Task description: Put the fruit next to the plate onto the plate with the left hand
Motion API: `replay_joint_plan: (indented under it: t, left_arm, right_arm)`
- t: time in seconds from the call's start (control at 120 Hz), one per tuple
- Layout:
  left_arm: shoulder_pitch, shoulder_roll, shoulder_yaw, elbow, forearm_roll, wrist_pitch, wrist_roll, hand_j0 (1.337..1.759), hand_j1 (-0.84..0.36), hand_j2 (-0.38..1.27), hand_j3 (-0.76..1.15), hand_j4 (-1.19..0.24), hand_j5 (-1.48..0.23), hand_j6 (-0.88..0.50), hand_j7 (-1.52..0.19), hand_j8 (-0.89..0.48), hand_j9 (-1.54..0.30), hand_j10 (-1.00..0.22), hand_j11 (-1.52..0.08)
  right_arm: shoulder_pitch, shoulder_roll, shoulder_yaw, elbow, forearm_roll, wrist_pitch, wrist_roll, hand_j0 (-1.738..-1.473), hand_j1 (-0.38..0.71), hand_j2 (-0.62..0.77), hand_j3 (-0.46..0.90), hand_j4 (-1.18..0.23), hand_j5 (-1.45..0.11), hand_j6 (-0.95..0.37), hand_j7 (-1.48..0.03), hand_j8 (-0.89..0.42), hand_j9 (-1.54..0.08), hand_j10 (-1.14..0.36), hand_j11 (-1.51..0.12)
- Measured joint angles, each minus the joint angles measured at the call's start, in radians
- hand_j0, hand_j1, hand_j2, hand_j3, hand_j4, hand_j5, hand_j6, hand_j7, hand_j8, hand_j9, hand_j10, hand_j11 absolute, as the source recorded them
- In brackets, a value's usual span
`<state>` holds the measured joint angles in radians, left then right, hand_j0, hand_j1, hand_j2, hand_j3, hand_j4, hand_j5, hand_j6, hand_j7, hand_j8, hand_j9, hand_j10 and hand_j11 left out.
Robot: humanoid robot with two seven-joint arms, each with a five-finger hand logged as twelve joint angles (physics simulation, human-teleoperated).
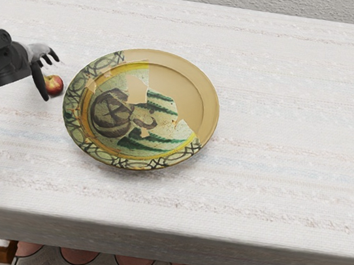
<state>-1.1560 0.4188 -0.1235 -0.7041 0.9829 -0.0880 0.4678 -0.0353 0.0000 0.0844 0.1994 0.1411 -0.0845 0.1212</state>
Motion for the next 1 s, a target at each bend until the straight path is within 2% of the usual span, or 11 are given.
replay_joint_plan:
  t: [0.258, 0.792, 0.875, 0.958, 1.0]
  left_arm:
    - [0.003, -0.058, 0.072, 0.026, 0.005, 0.098, 0.0, 1.658, 0.05, 0.05, 0.0, -0.25, -0.32, -0.25, -0.32, -0.25, -0.32, -0.25, -0.32]
    - [0.012, -0.092, 0.104, 0.034, -0.005, 0.115, 0.0, 1.661, -0.01, 0.07, -0.01, -0.3, -0.39, -0.3, -0.39, -0.3, -0.39, -0.3, -0.39]
    - [0.015, -0.094, 0.105, 0.033, -0.005, 0.128, 0.0, 1.668, -0.02, 0.05, 0.12, -0.32, -0.41, -0.32, -0.41, -0.32, -0.4, -0.32, -0.4]
    - [0.015, -0.095, 0.106, 0.033, -0.005, 0.138, 0.001, 1.658, -0.05, 0.08, 0.13, -0.34, -0.44, -0.34, -0.44, -0.34, -0.44, -0.34, -0.44]
    - [0.019, -0.095, 0.106, 0.032, -0.005, 0.149, 0.001, 1.652, -0.06, 0.09, 0.19, -0.35, -0.46, -0.35, -0.45, -0.35, -0.45, -0.35, -0.45]
  right_arm:
    - [0.001, 0.0, 0.0, 0.0, 0.0, 0.0, 0.0, -1.658, -0.31, -0.01, 0.0, -0.03, -0.05, -0.03, -0.05, -0.03, -0.05, -0.03, -0.05]
    - [0.002, 0.0, 0.0, -0.001, 0.0, 0.0, 0.0, -1.658, -0.31, -0.01, 0.0, -0.03, -0.05, -0.04, -0.05, -0.03, -0.05, -0.03, -0.05]
    - [0.002, 0.0, 0.0, -0.001, 0.0, 0.0, 0.0, -1.658, -0.31, -0.01, 0.0, -0.03, -0.05, -0.04, -0.05, -0.03, -0.05, -0.03, -0.05]
    - [0.002, 0.0, 0.0, -0.001, 0.0, 0.0, 0.0, -1.658, -0.31, -0.01, 0.0, -0.03, -0.05, -0.04, -0.05, -0.03, -0.05, -0.03, -0.05]
    - [0.003, 0.0, 0.0, -0.001, 0.0, 0.0, 0.0, -1.658, -0.31, -0.01, 0.0, -0.03, -0.05, -0.04, -0.05, -0.03, -0.05, -0.03, -0.05]
